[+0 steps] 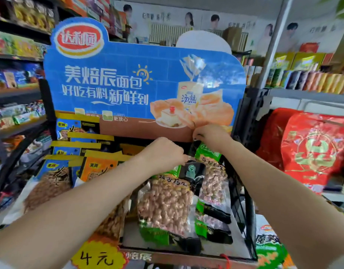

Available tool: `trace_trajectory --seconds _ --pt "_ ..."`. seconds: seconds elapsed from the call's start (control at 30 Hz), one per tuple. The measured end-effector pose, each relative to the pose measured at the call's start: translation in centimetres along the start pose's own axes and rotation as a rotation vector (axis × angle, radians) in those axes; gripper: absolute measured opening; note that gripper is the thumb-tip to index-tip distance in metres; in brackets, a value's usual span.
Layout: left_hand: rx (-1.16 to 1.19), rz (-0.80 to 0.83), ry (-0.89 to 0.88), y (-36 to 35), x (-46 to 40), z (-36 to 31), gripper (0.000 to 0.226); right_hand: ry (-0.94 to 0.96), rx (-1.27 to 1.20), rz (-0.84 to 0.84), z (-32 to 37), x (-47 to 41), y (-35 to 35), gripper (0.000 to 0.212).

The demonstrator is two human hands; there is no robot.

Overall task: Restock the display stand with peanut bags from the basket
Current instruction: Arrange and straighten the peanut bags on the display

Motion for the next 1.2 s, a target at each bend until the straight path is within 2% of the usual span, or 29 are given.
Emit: trace_trajectory --seconds 0.17,0.27,0.33,0.4,0.5,0.63,0.73,0.8,0.9,0.97,1.07,1.2 --pt "0.024 -0.114 -0.058 -2.8 0.5 -2.1 0.021 -0.04 -0.155 0.027 1.6 2.1 -0.1 0.03" --pt "0.063 -0.165 0.046 -5.4 1.5 -0.9 0.016 -0.017 -0.268 -0.018 3.6 4.9 0.3 0.04" --pt "0.112 -0.21 0.094 -4.7 1.8 -0.4 0.019 0.021 -0.311 -0.031 5.4 6.8 0.5 0.035" --pt "0.157 -0.167 0.153 -4.3 1.7 -0.2 0.031 0.061 -0.314 -0.006 7.4 8.4 0.3 0.03" --pt "0.227 -0.098 0.177 -3.8 2.7 0.0 0.043 0.038 -0.291 0.06 9.3 10.2 0.0 0.037" --pt "0.321 -0.166 0.24 -2.8 7.8 2.7 0.039 -0.098 -0.245 0.101 10.3 11.9 -0.2 0.052" --pt "0.365 -0.223 0.296 -2.5 13.8 5.4 0.034 -0.189 -0.265 0.045 12.3 12.2 0.8 0.049" --pt "0.372 -0.257 0.35 -2.7 18.7 7.6 0.032 -0.183 -0.303 -0.001 15.3 11.7 1.9 0.045" --pt "0.307 -0.235 0.424 -3.6 25.6 10.8 0.026 -0.096 -0.312 -0.055 21.4 9.9 3.1 0.039" --pt "0.206 -0.149 0.427 -4.2 28.9 12.3 0.016 -0.043 -0.319 -0.031 25.4 8.2 3.1 0.037" --pt "0.087 -0.043 0.409 -5.1 31.4 14.3 0.025 -0.02 -0.28 0.062 29.5 5.4 2.1 0.034" --pt "0.042 0.009 0.344 -6.6 31.3 16.3 0.031 -0.015 -0.202 0.152 31.8 1.5 0.8 0.033"
Point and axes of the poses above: each hand's wrist, its own x-axis away from the middle knuckle, its own y-axis out of the back of the hand, z = x × y, the point moved 8 cm from there along -x, towards the middle knuckle, and after that the axes turned 6 degrees about x, right-handed, at the moved point
